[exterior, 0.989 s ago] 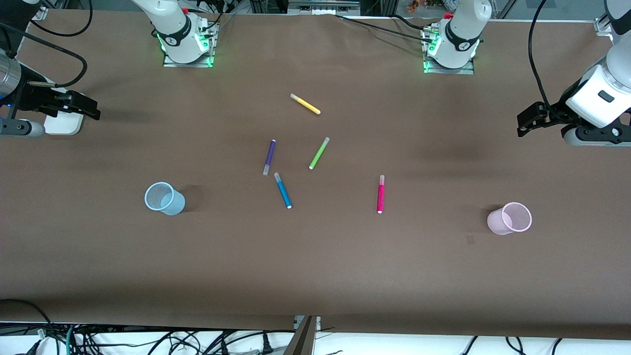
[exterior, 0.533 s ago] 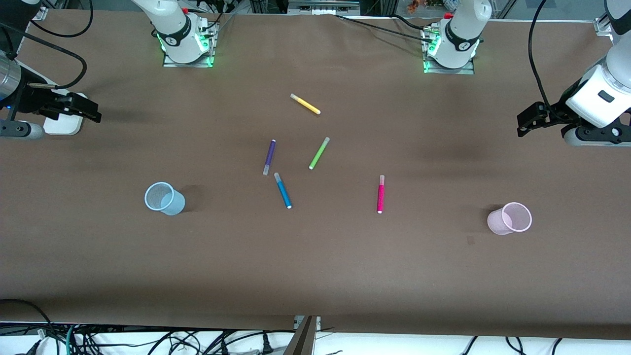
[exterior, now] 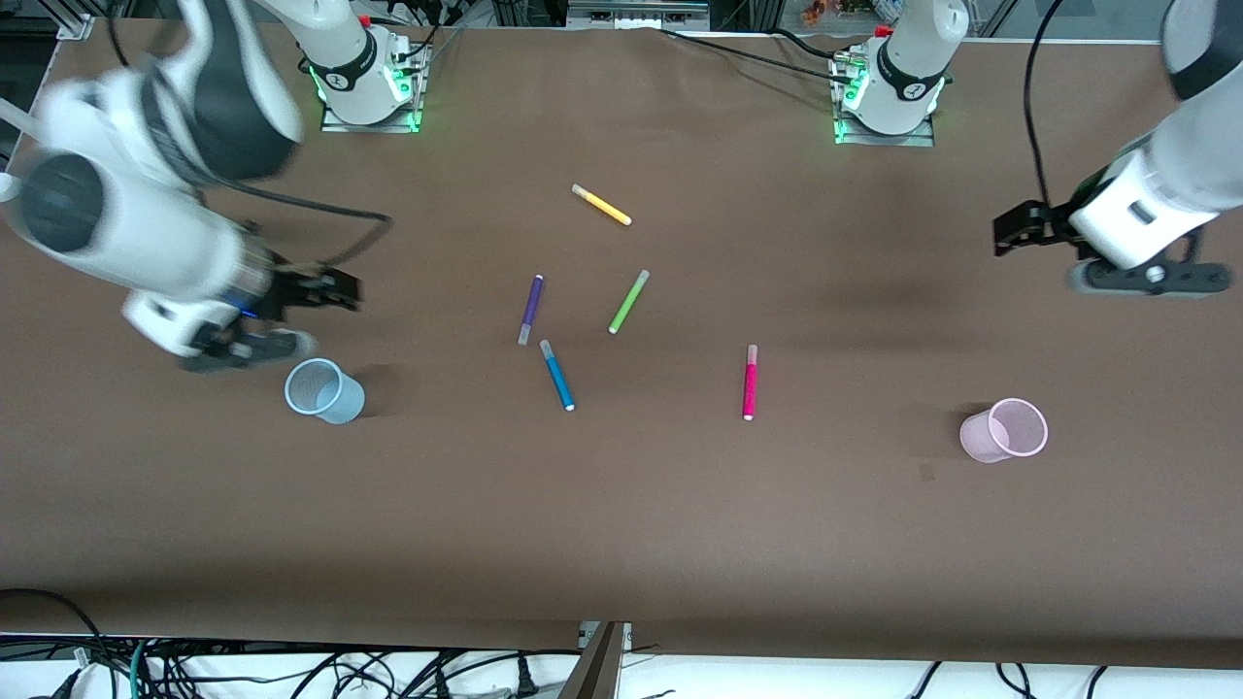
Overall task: Place pink and blue markers in matching cups
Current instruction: 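Reach the right gripper to the blue marker while the left gripper reaches the pink marker, then grasp the blue marker with the right gripper while the left gripper grasps the pink marker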
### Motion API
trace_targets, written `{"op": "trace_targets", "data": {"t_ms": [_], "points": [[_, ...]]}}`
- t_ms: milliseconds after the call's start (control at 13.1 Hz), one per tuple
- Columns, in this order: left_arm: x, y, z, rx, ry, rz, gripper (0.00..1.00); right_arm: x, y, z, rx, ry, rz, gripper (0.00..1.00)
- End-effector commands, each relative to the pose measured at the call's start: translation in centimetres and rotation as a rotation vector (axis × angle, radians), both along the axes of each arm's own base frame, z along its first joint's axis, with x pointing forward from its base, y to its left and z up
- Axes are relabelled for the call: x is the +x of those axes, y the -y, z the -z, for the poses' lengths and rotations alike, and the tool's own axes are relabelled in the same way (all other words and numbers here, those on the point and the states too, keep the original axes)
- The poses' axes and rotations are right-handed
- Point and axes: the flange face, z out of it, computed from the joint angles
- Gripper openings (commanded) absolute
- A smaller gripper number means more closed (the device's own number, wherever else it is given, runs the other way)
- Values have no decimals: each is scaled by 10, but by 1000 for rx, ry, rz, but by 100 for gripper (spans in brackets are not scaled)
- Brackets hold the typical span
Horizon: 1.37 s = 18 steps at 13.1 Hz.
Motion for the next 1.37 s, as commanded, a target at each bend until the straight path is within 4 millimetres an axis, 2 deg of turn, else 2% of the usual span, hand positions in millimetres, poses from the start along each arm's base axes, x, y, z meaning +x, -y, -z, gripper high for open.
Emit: {"op": "trace_targets", "data": {"t_ms": [0, 152, 304, 380, 457, 609, 761, 913, 989, 1217, 1293], "points": [[11, 22, 45, -15, -57, 25, 100, 16, -45, 50, 3, 16, -51, 100], [18, 62, 85, -40, -9, 80, 100, 18, -77, 95, 19, 36, -84, 100], [31, 106, 140, -80, 13, 115, 100, 16, -112, 132, 39, 74, -122, 100], [35, 121, 162, -94, 23, 112, 100, 13, -127, 149, 45, 86, -141, 100], [39, 133, 187, -113, 25, 118, 100, 10, -135, 165, 45, 86, -152, 100], [39, 172, 237, -154, 40, 160, 100, 3, -150, 193, 40, 73, -174, 100], [28, 203, 280, -166, 55, 195, 100, -9, -172, 212, 44, 75, -209, 100], [15, 209, 321, -191, 97, 177, 100, -22, -191, 230, 41, 71, -238, 100], [9, 216, 333, -197, 106, 179, 100, -30, -205, 235, 41, 76, -246, 100], [-2, 229, 351, -138, 108, 207, 100, -36, -208, 249, 25, 66, -237, 100], [-6, 232, 359, -111, 107, 216, 100, -37, -207, 250, 22, 62, -240, 88]]}}
